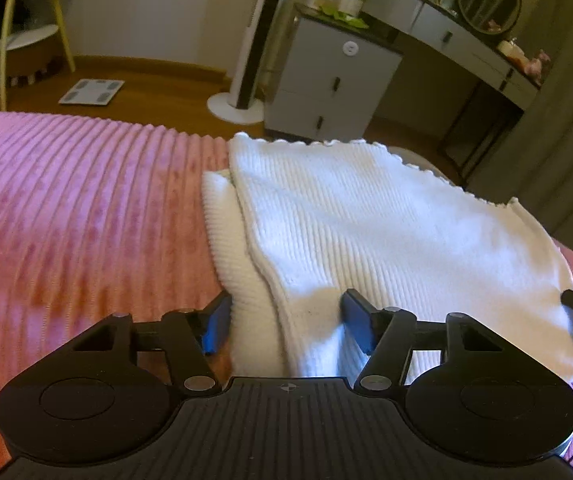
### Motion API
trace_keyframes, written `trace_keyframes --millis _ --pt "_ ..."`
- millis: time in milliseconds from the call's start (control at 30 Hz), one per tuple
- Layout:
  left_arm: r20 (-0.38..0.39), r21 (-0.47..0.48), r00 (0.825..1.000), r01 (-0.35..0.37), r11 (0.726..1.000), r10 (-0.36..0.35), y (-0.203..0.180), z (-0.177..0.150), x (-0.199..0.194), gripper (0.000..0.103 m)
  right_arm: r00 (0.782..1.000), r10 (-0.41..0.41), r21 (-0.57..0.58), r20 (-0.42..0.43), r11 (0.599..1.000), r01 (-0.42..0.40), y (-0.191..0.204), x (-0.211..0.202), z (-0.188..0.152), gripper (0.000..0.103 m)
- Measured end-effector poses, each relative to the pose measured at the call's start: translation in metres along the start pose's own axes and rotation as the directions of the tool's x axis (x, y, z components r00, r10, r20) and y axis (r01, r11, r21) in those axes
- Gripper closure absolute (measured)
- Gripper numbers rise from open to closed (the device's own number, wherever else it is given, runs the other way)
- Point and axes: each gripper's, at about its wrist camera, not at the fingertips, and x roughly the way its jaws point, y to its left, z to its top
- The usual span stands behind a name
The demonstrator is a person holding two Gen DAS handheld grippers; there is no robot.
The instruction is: Fold small clothes
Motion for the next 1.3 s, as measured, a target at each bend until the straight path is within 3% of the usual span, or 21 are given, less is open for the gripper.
trace_keyframes --millis 133,200,233,333,400,533,767,867,900,967,1033,1133,1233,1300 --pt "0.003 -0.01 1.0 0.014 1.0 -0.014 0.004 -0.001 0.0 0.045 1.0 -0.01 -0.04 0.001 0.999 0.01 0.003 0.003 -0.003 0.059" --pt "0.015 -0.013 1.0 0.01 1.0 -0.01 0.006 -0.001 -0.003 0.052 0.999 -0.046 -0.099 0.016 0.994 0.047 0.008 -0.001 -0.009 0.061" --pt "0.02 -0.011 1.0 0.001 1.0 -0.001 0.006 -0.001 -0.005 0.058 0.997 -0.076 -0.121 0.024 0.99 0.079 0.01 -0.005 -0.011 0.059" --pt "0.023 -0.023 1.0 -0.021 1.0 0.021 0.009 0.0 -0.014 0.06 0.971 -0.213 -0.193 0.112 0.954 0.232 0.029 -0.024 -0.02 0.044" --pt "0.036 -0.025 0.998 -0.046 0.999 0.047 0.01 -0.001 -0.022 0.056 0.959 -0.223 -0.211 0.175 0.943 0.258 0.042 -0.041 -0.029 0.044" --pt "0.04 -0.028 0.997 -0.072 0.997 0.073 0.016 -0.006 -0.032 0.042 0.962 -0.174 -0.212 0.209 0.953 0.219 0.068 -0.065 -0.053 0.044" --pt "-0.053 -0.12 0.997 0.05 0.992 -0.057 0.027 -0.013 -0.027 0.031 0.992 -0.084 -0.227 0.096 0.968 0.104 0.099 -0.077 -0.094 0.044" --pt "-0.071 -0.155 0.994 0.069 0.986 -0.081 0.03 -0.015 -0.019 0.032 0.991 -0.02 -0.276 0.131 0.959 0.056 0.1 -0.078 -0.1 0.048" --pt "-0.071 -0.166 0.994 0.071 0.984 -0.084 0.031 -0.014 -0.018 0.033 0.99 -0.01 -0.286 0.14 0.957 0.05 0.099 -0.077 -0.102 0.053" --pt "-0.066 -0.19 0.993 0.083 0.978 -0.098 0.033 -0.013 -0.017 0.052 0.99 0.015 -0.295 0.138 0.955 0.027 0.095 -0.074 -0.108 0.066" --pt "-0.064 -0.205 0.993 0.083 0.975 -0.098 0.031 -0.011 -0.017 0.057 0.992 0.02 -0.294 0.121 0.956 0.016 0.092 -0.065 -0.11 0.073" --pt "-0.065 -0.21 0.995 0.065 0.976 -0.08 0.027 -0.009 -0.018 0.063 0.993 0.042 -0.301 0.113 0.954 -0.006 0.093 -0.055 -0.109 0.073" --pt "-0.066 -0.199 0.995 0.055 0.978 -0.07 0.025 -0.008 -0.018 0.061 0.995 0.045 -0.309 0.086 0.951 -0.016 0.091 -0.046 -0.114 0.073" --pt "-0.074 -0.183 0.997 0.019 0.983 -0.034 0.023 -0.01 -0.016 0.047 0.997 0.04 -0.305 0.073 0.952 -0.016 0.089 -0.043 -0.116 0.073"
